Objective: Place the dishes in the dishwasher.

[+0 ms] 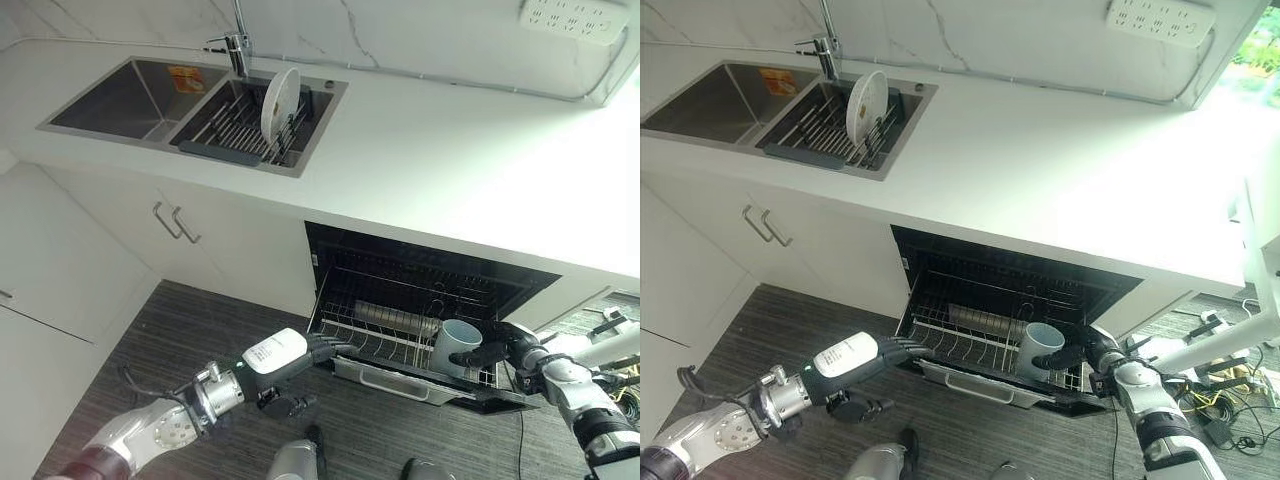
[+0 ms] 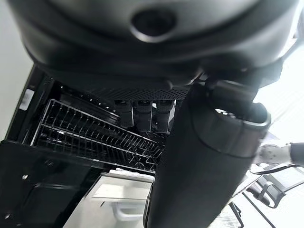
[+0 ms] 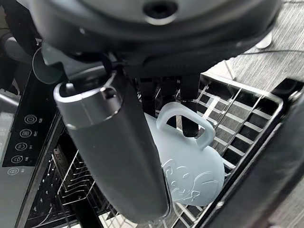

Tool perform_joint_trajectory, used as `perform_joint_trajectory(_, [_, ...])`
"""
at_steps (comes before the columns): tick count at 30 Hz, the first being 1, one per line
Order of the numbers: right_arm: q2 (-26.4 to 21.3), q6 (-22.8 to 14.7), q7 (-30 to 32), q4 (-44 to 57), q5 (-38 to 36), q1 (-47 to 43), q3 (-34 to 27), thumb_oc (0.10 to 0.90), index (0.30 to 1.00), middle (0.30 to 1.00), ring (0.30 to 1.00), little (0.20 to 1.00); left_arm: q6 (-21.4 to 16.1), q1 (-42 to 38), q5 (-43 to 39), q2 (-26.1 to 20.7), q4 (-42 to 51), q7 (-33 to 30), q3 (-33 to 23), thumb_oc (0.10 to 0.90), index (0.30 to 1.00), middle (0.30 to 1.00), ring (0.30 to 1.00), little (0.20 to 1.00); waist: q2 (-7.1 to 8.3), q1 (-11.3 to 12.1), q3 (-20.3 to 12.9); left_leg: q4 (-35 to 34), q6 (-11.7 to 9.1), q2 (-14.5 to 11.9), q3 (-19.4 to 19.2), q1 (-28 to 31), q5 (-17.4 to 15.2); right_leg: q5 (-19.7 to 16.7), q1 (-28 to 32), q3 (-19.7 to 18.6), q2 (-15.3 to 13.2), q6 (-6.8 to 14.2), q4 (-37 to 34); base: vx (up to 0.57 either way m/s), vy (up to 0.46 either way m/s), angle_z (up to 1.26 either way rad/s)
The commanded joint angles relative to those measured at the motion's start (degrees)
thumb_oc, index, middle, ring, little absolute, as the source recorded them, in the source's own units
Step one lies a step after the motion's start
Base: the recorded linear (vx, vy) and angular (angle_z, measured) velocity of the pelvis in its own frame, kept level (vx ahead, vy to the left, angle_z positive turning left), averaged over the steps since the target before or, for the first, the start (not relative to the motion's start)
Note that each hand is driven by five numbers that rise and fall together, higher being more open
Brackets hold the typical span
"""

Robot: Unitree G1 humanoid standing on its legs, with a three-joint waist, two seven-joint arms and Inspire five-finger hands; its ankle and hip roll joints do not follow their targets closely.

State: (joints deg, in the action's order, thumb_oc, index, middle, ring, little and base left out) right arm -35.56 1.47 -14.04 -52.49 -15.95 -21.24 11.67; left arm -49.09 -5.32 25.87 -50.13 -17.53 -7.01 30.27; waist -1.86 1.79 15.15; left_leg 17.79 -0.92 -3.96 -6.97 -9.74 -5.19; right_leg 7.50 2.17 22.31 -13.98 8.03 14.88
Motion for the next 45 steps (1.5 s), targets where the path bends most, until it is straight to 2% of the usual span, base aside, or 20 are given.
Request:
perform_joint_trajectory(1, [-2.25, -4.73, 2.44, 0.13, -0.27, -6.34, 0.35, 0.400, 0.300, 0.300, 0.300, 0.300, -3.12, -1.42, -1.04, 3.03, 4.01, -5.62, -1.02, 0.800, 0.900, 0.900, 0.900, 0.900, -0.84, 1.11, -1.93, -0.60, -3.43, -5.77, -3.76, 3.01, -2.98, 2.05, -4.69, -3.58, 2.03, 0.58, 2.31, -0.06, 0.025, 0.01])
perform_joint_trajectory(4, [-2.55, -4.90, 3.60, -1.58, -0.58, -9.59, 0.59, 0.400, 0.300, 0.300, 0.300, 0.300, -3.20, -3.61, -0.25, 3.19, 3.45, -7.76, -0.01, 0.800, 0.900, 0.900, 0.900, 0.900, -1.78, 0.95, -0.17, -0.60, -3.49, -5.47, -3.42, 1.35, -2.55, 1.84, -6.14, -3.54, 1.79, 0.36, 2.31, -0.15, 0.040, 0.01])
perform_joint_trajectory(11, [-2.18, -5.63, 3.90, -4.25, 0.36, -11.03, 0.03, 0.400, 0.300, 0.300, 0.300, 0.300, -2.50, -4.57, 1.13, 4.45, 2.58, -9.81, 1.49, 0.800, 0.900, 0.900, 0.900, 0.900, -2.62, 0.66, 0.79, -0.60, -3.53, -5.21, -3.29, 0.88, -2.25, 1.69, -6.55, -3.47, 1.48, 0.10, 2.31, -0.01, 0.004, 0.00])
perform_joint_trajectory(18, [-1.94, -6.58, 5.91, -8.34, 7.43, -13.29, 1.95, 0.400, 0.300, 0.300, 0.300, 0.300, -1.94, -7.07, 4.18, 5.88, 0.86, -14.78, 3.80, 0.800, 0.900, 0.900, 0.900, 0.900, -3.71, 0.17, 2.94, -0.60, -3.54, -4.89, -3.36, -0.53, -1.86, 1.41, -8.07, -3.69, 1.21, -0.16, 2.31, -0.05, 0.028, -0.02])
perform_joint_trajectory(22, [-1.71, -7.75, 6.10, -10.67, 8.63, -13.54, 2.41, 0.400, 0.300, 0.300, 0.300, 0.300, -1.07, -8.31, 5.58, 6.17, 0.00, -16.61, 4.89, 0.800, 0.900, 0.900, 0.900, 0.900, -3.95, -0.04, 3.79, -0.60, -3.43, -4.87, -3.46, -0.82, -1.78, 1.25, -8.53, -3.81, 1.14, -0.22, 2.31, -0.01, 0.006, -0.01])
perform_joint_trajectory(23, [-1.53, -7.76, 6.35, -11.12, 9.26, -13.81, 2.65, 0.494, 0.441, 0.441, 0.441, 0.441, -0.99, -8.69, 5.92, 6.07, -0.28, -17.22, 5.27, 0.800, 0.900, 0.900, 0.900, 0.900, -3.96, -0.04, 4.18, -0.60, -3.47, -4.76, -3.47, -0.68, -2.04, 1.47, -8.44, -3.92, 1.09, -0.10, 2.31, -0.06, -0.014, 0.00])
perform_joint_trajectory(24, [-1.41, -7.73, 6.78, -12.06, 10.42, -14.26, 3.03, 0.800, 0.900, 0.900, 0.900, 0.900, -0.83, -9.70, 6.60, 6.19, -0.92, -18.09, 5.92, 0.800, 0.900, 0.900, 0.900, 0.900, -4.15, -0.09, 4.66, -0.60, -3.37, -4.74, -3.38, -1.30, -1.70, 1.04, -9.09, -3.96, 1.10, -0.18, 2.31, -0.08, -0.016, -0.01])
perform_joint_trajectory(30, [-1.22, -7.01, 8.20, -14.08, 10.82, -16.89, 4.16, 0.800, 0.900, 0.900, 0.900, 0.900, -0.28, -12.44, 7.93, 6.22, -2.47, -20.63, 8.06, 0.800, 0.900, 0.900, 0.900, 0.900, -4.55, -0.28, 6.33, -0.60, -3.27, -4.50, -3.40, -2.32, -1.77, 0.99, -10.24, -4.42, 1.06, -0.09, 2.31, -0.07, -0.004, 0.00])
perform_joint_trajectory(32, [-1.08, -7.93, 9.97, -14.55, 12.15, -17.39, 4.51, 0.800, 0.900, 0.900, 0.900, 0.900, -0.12, -13.09, 8.31, 6.49, -3.01, -21.19, 8.59, 0.800, 0.900, 0.900, 0.900, 0.900, -4.75, -0.44, 6.68, -0.60, -3.24, -4.53, -3.52, -2.58, -1.71, 0.93, -10.53, -4.53, 1.07, -0.13, 2.31, -0.06, 0.015, -0.02])
perform_joint_trajectory(34, [-1.03, -9.64, 15.54, -14.43, 15.25, -17.66, 4.93, 0.800, 0.900, 0.900, 0.900, 0.900, 0.27, -13.41, 7.97, 6.73, -3.14, -21.23, 8.83, 0.800, 0.900, 0.900, 0.900, 0.900, -4.91, -0.61, 6.92, -0.60, -3.20, -4.53, -3.63, -2.71, -1.63, 0.83, -10.72, -4.69, 1.05, -0.14, 2.31, -0.03, 0.017, -0.05])
perform_joint_trajectory(36, [-1.48, -9.46, 23.46, -13.78, 16.91, -18.18, 5.35, 0.800, 0.900, 0.900, 0.900, 0.900, 0.72, -13.52, 8.02, 7.17, -3.40, -22.27, 9.41, 0.800, 0.900, 0.900, 0.900, 0.900, -5.20, -0.92, 7.11, -0.60, -3.16, -4.46, -3.74, -2.81, -1.68, 0.74, -11.02, -4.89, 0.97, -0.07, 2.31, -0.03, 0.033, -0.04])
perform_joint_trajectory(37, [-1.67, -8.88, 25.21, -13.57, 17.05, -18.51, 5.31, 0.800, 0.900, 0.900, 0.900, 0.900, 0.72, -13.50, 8.27, 7.37, -3.61, -22.88, 9.60, 0.800, 0.900, 0.900, 0.900, 0.900, -5.35, -1.02, 7.20, -0.60, -3.17, -4.41, -3.79, -2.86, -1.69, 0.74, -11.13, -4.97, 0.93, -0.07, 2.31, -0.03, 0.036, -0.03])
perform_joint_trajectory(42, [-2.05, -9.18, 31.20, -12.43, 18.51, -19.08, 4.51, 0.800, 0.900, 0.900, 0.900, 0.900, 1.60, -12.33, 9.62, 8.49, -3.00, -24.81, 10.20, 0.800, 0.900, 0.900, 0.900, 0.900, -6.09, -1.36, 7.70, -0.60, -3.07, -4.07, -3.95, -3.22, -1.84, 0.84, -11.68, -5.40, 0.82, -0.12, 2.31, -0.03, 0.034, -0.01])
perform_joint_trajectory(45, [-2.16, -8.28, 30.70, -12.01, 18.78, -19.17, 4.38, 0.800, 0.900, 0.900, 0.900, 0.900, 1.61, -11.74, 10.05, 8.72, -2.85, -25.32, 10.31, 0.800, 0.900, 0.900, 0.900, 0.900, -6.33, -1.42, 7.87, -0.60, -3.02, -3.90, -4.02, -3.38, -1.94, 0.94, -11.85, -5.50, 0.76, -0.17, 2.31, -0.01, 0.008, 0.00])
